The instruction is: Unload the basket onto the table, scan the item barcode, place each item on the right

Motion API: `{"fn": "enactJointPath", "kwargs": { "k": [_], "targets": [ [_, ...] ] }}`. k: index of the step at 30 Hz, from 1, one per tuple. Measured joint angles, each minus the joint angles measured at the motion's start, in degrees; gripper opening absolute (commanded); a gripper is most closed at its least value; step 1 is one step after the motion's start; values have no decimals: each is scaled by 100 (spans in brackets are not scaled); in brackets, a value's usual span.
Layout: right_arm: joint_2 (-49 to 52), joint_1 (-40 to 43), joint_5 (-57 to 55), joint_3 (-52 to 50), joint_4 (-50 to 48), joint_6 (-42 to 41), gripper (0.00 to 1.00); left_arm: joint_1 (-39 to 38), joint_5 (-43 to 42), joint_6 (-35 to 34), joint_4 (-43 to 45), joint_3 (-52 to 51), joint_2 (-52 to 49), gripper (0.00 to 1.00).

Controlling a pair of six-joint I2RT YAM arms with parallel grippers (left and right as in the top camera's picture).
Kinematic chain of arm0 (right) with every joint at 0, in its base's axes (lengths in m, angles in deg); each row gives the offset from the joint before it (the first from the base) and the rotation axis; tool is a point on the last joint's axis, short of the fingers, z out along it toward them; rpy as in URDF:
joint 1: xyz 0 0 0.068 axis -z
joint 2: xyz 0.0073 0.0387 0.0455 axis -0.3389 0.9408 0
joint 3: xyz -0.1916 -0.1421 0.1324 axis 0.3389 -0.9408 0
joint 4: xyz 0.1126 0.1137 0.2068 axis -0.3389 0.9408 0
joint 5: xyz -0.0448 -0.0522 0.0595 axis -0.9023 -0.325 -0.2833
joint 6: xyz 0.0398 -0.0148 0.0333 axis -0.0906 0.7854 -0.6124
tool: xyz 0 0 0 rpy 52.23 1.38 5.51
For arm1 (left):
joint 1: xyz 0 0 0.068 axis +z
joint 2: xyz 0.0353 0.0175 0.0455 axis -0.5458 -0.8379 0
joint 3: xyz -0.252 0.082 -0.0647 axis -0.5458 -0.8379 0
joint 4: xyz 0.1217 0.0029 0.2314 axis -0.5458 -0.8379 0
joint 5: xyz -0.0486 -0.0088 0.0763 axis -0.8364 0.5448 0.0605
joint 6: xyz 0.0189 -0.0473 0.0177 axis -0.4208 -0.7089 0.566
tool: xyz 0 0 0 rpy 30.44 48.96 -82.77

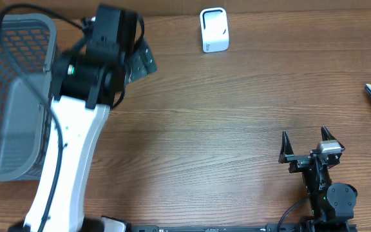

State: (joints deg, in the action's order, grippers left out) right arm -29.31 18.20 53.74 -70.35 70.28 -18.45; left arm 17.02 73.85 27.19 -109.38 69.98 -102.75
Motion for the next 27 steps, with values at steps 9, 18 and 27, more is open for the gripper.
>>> {"fn": "enactJointPath", "kwargs": {
  "k": [9,18,27],
  "targets": [
    [0,0,2,0,-2,4,100,50,-208,754,3174,-3508,1836,100],
    [0,0,-2,0,-7,2,100,599,-1624,2363,5565,-6695,4581,100],
    [0,2,0,0,-2,0,100,1279,-2531,3335,5941,-8658,6763,100]
  ]
}}
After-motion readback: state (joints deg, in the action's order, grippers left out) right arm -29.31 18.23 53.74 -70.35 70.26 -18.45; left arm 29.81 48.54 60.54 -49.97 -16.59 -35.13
